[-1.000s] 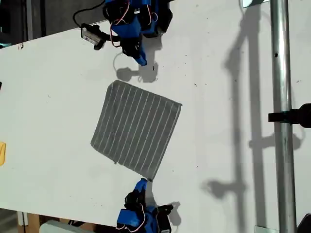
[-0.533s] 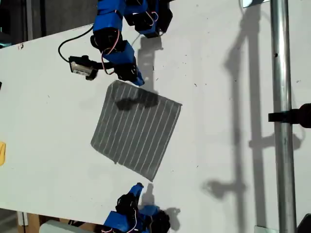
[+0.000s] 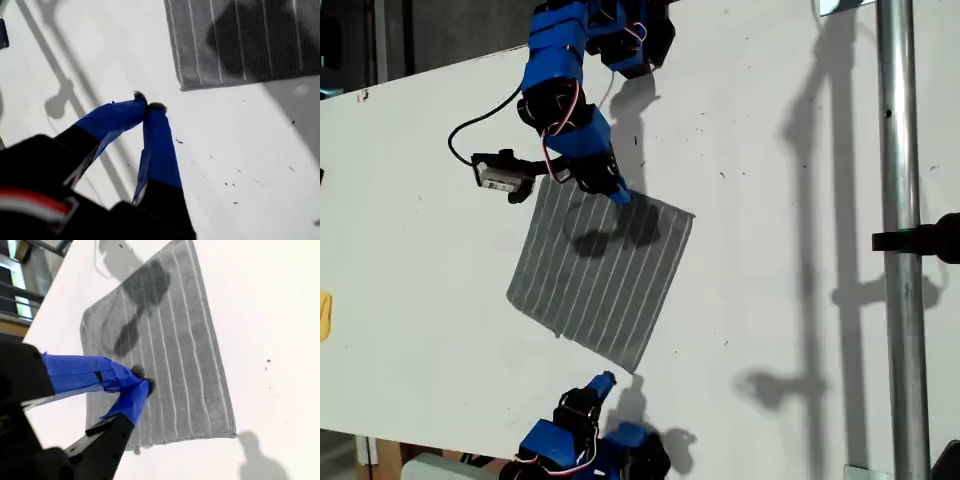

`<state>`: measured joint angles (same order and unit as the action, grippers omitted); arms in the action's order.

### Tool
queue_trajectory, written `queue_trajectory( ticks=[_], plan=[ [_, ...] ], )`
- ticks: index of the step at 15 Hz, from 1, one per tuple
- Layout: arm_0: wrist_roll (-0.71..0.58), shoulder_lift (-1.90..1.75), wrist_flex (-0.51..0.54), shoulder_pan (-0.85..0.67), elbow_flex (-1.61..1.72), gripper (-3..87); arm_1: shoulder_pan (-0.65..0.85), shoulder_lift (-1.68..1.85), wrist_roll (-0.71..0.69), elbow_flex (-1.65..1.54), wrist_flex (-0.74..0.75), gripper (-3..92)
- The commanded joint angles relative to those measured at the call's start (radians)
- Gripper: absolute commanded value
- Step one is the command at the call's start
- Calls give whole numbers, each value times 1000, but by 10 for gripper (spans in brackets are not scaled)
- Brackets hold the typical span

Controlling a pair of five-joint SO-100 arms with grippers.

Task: Grasp corners of a towel and fold twice.

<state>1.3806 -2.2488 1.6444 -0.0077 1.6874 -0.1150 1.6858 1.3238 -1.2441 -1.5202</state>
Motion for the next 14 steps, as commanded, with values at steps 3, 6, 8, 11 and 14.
queue_trajectory(
  ticks=[3,6,8,11,14],
  plan=[
    [8,14,2,14,-3,-29,-2,0,-149,52,40,425],
    [-2,14,-3,-3,26,-29,28,-69,-215,60,-8,488],
    [-8,14,-5,-23,52,-29,35,-164,-225,66,-32,492],
    [-23,14,-20,-58,94,-29,35,-344,-227,158,-101,475],
    [-40,12,-21,-92,106,-29,3,-517,-207,327,-178,465]
  ],
)
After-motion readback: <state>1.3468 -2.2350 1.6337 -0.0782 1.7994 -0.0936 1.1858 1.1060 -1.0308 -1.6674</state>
